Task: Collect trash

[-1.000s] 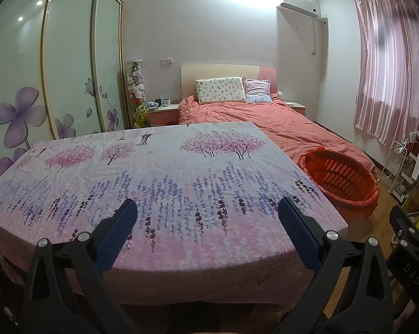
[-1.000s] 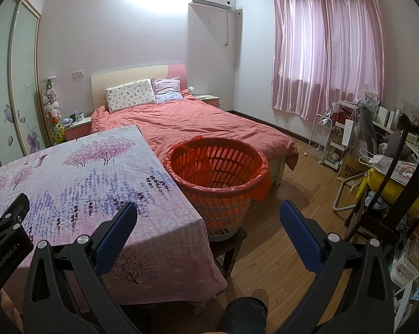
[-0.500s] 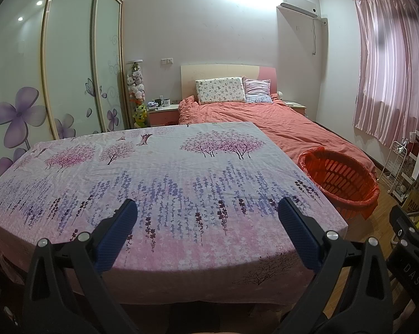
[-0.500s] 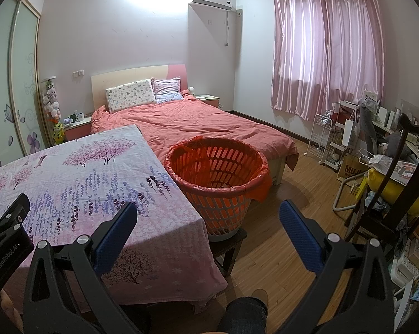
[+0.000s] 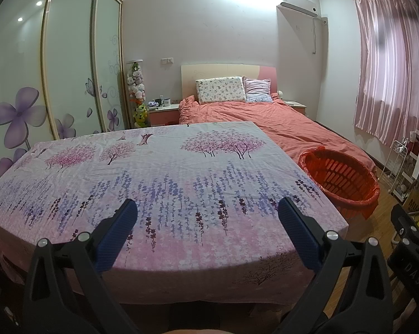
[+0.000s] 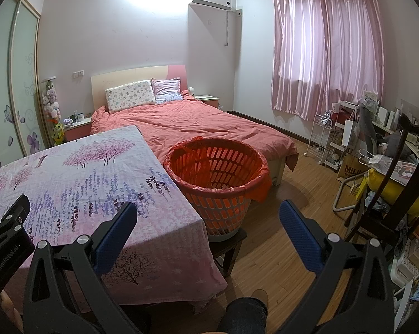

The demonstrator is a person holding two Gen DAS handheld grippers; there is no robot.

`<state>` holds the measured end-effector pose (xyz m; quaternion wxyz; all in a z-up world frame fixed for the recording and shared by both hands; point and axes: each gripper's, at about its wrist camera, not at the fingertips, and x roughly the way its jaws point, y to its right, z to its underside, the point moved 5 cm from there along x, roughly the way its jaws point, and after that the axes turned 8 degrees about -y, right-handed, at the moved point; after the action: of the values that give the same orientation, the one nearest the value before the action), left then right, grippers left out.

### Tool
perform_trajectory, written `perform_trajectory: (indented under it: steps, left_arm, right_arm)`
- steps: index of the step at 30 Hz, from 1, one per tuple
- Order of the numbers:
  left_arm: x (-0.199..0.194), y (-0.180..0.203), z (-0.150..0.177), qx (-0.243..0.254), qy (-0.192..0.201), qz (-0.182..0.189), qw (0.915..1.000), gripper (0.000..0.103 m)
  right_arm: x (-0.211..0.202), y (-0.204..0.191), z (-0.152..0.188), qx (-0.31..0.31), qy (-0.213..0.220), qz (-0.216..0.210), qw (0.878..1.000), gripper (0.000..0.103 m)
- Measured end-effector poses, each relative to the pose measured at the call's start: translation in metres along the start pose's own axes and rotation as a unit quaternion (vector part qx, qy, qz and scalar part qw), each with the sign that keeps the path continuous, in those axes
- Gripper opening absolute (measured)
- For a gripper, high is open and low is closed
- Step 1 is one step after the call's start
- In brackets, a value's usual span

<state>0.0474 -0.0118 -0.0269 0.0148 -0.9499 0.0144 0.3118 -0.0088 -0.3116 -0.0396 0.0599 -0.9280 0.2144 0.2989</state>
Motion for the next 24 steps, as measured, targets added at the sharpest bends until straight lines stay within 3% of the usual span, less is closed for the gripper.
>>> perform_trajectory:
  steps: [24]
  left_arm:
    - [0.001,-0.0017,-0.0004,0.001,-0.001,-0.001,1.0,0.099]
  right_arm:
    - [-0.0002,-0.0005,-0.0004,0.0,-0.001,0.0,1.0,0.101]
